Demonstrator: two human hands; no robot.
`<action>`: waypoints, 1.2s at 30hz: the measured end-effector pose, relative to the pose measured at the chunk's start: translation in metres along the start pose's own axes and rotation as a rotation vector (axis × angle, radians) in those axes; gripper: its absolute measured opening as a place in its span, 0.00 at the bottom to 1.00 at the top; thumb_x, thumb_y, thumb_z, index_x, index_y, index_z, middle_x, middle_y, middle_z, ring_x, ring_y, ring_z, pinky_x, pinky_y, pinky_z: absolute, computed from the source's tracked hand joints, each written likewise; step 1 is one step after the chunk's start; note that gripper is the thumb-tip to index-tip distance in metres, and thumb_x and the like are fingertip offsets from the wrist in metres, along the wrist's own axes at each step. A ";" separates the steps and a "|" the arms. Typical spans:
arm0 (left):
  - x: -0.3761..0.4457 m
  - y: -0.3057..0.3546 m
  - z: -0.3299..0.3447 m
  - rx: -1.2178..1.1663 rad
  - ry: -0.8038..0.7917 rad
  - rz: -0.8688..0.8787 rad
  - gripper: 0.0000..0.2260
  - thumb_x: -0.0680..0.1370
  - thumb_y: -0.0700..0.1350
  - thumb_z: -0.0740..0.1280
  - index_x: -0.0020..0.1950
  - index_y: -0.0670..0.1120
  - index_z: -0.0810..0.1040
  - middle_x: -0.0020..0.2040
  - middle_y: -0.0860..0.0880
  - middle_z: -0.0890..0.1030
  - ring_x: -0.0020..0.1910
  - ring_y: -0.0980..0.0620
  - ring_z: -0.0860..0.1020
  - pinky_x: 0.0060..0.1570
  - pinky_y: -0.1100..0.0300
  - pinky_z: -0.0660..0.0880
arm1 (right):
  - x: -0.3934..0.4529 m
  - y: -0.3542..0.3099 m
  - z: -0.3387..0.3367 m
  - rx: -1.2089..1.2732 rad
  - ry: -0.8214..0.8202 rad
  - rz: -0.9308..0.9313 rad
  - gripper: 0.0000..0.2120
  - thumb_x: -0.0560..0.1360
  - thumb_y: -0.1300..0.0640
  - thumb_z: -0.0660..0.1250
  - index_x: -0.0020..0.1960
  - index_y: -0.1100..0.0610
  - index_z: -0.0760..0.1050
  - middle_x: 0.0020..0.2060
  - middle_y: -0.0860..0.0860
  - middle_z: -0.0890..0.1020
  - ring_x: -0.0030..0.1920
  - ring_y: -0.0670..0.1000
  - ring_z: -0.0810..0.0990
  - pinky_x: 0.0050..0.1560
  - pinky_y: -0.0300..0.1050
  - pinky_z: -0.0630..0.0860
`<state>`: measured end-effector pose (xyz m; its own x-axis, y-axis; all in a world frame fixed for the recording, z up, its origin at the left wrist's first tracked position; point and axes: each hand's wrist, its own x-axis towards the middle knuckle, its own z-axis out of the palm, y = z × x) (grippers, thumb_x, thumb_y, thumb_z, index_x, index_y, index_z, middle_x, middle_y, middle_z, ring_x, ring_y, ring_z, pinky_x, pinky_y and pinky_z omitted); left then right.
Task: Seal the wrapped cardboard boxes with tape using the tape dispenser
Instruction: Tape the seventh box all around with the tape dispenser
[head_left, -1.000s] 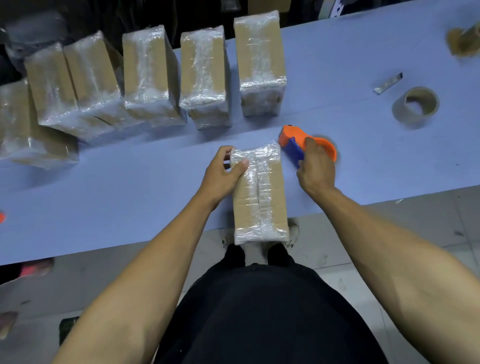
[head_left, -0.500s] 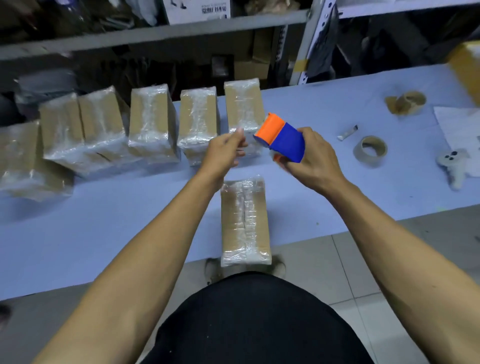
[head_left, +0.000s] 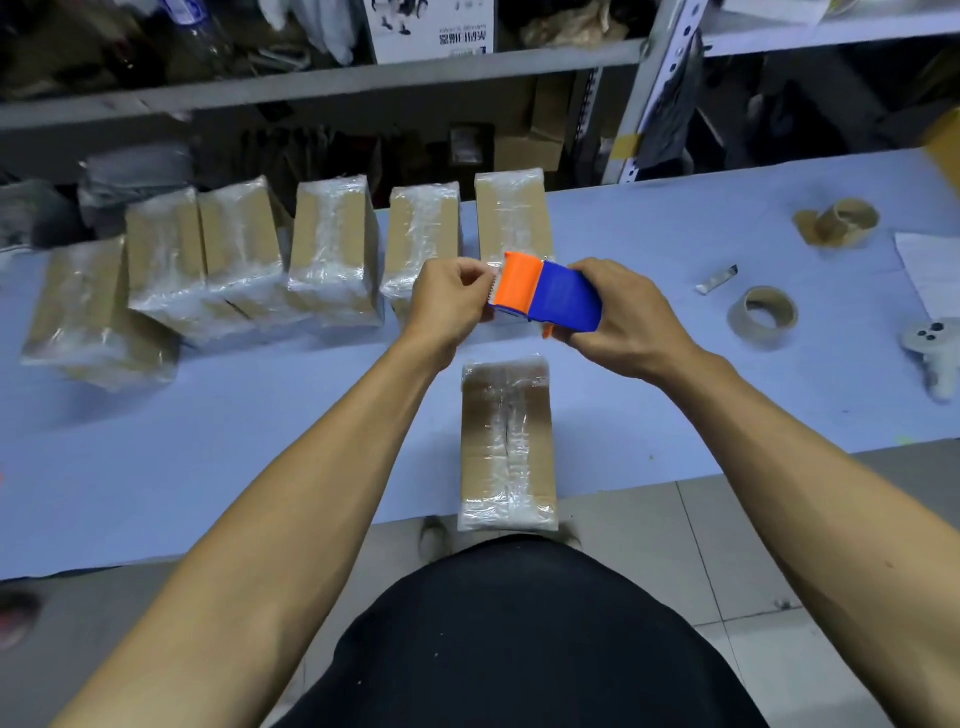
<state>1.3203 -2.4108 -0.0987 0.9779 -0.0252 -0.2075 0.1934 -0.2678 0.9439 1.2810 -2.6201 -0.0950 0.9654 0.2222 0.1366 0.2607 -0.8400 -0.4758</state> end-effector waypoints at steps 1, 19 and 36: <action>0.000 -0.004 -0.001 0.070 0.040 0.027 0.10 0.80 0.39 0.67 0.41 0.41 0.84 0.34 0.46 0.82 0.30 0.54 0.78 0.34 0.57 0.79 | 0.000 0.000 0.000 -0.017 -0.031 -0.018 0.23 0.69 0.44 0.74 0.58 0.51 0.71 0.45 0.47 0.76 0.41 0.49 0.72 0.41 0.43 0.66; -0.023 -0.115 -0.009 0.216 0.216 -0.239 0.10 0.82 0.46 0.65 0.43 0.47 0.81 0.39 0.52 0.82 0.41 0.53 0.79 0.43 0.61 0.73 | -0.037 0.063 0.019 -0.092 -0.320 0.179 0.18 0.69 0.44 0.74 0.50 0.47 0.68 0.42 0.48 0.75 0.41 0.52 0.74 0.35 0.43 0.65; -0.030 -0.112 0.039 0.011 0.017 -0.433 0.22 0.73 0.66 0.70 0.42 0.46 0.80 0.41 0.46 0.86 0.44 0.44 0.86 0.47 0.49 0.81 | -0.044 0.077 0.041 0.009 -0.295 0.196 0.21 0.69 0.44 0.74 0.54 0.52 0.70 0.45 0.49 0.78 0.41 0.53 0.76 0.36 0.43 0.66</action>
<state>1.2664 -2.4176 -0.2083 0.8077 0.1075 -0.5798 0.5857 -0.2601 0.7677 1.2590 -2.6738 -0.1735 0.9577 0.1916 -0.2147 0.0688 -0.8769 -0.4757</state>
